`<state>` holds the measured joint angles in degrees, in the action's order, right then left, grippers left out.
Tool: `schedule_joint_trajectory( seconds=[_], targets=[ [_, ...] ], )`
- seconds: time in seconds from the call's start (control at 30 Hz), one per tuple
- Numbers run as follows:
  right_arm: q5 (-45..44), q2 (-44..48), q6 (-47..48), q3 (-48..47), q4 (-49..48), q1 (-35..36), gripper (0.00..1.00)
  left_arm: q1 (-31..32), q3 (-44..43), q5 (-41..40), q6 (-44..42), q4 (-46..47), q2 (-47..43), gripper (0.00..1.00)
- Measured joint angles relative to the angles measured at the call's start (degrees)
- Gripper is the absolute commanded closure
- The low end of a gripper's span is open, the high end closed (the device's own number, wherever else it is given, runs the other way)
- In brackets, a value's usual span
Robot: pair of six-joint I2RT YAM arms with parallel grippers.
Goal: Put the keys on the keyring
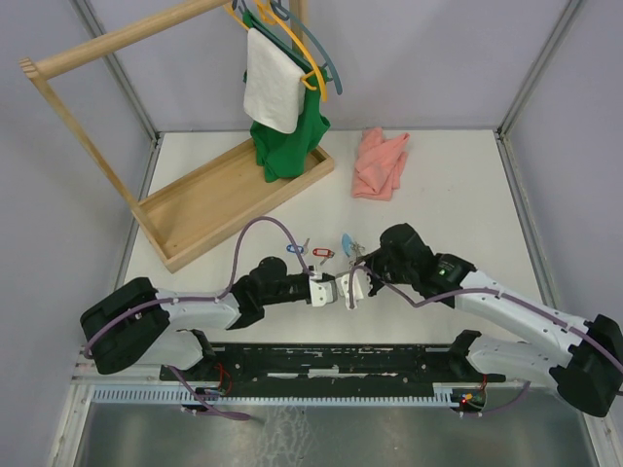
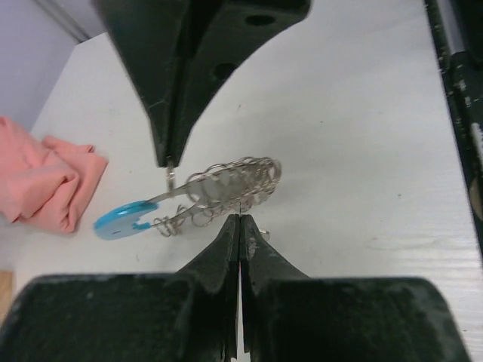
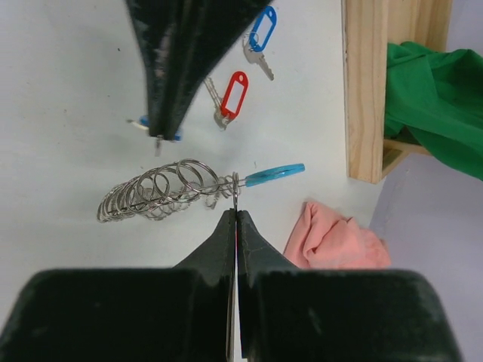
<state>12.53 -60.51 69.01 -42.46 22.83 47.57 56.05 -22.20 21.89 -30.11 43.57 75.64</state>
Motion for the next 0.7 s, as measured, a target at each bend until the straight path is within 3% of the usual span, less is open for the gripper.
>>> schedule_joint_trajectory(
  seconds=[0.4, 0.7],
  targets=[
    [2.51, -0.35, -3.98, 2.40, 2.56, 2.05, 0.99, -1.62, 2.03, -8.15, -3.80, 16.81, 1.86, 0.97],
    [5.14, 0.90, -9.14, 2.54, 2.38, -1.97, 0.99, -1.62, 4.52, -7.85, -5.20, 20.33, 3.28, 0.97]
  ],
)
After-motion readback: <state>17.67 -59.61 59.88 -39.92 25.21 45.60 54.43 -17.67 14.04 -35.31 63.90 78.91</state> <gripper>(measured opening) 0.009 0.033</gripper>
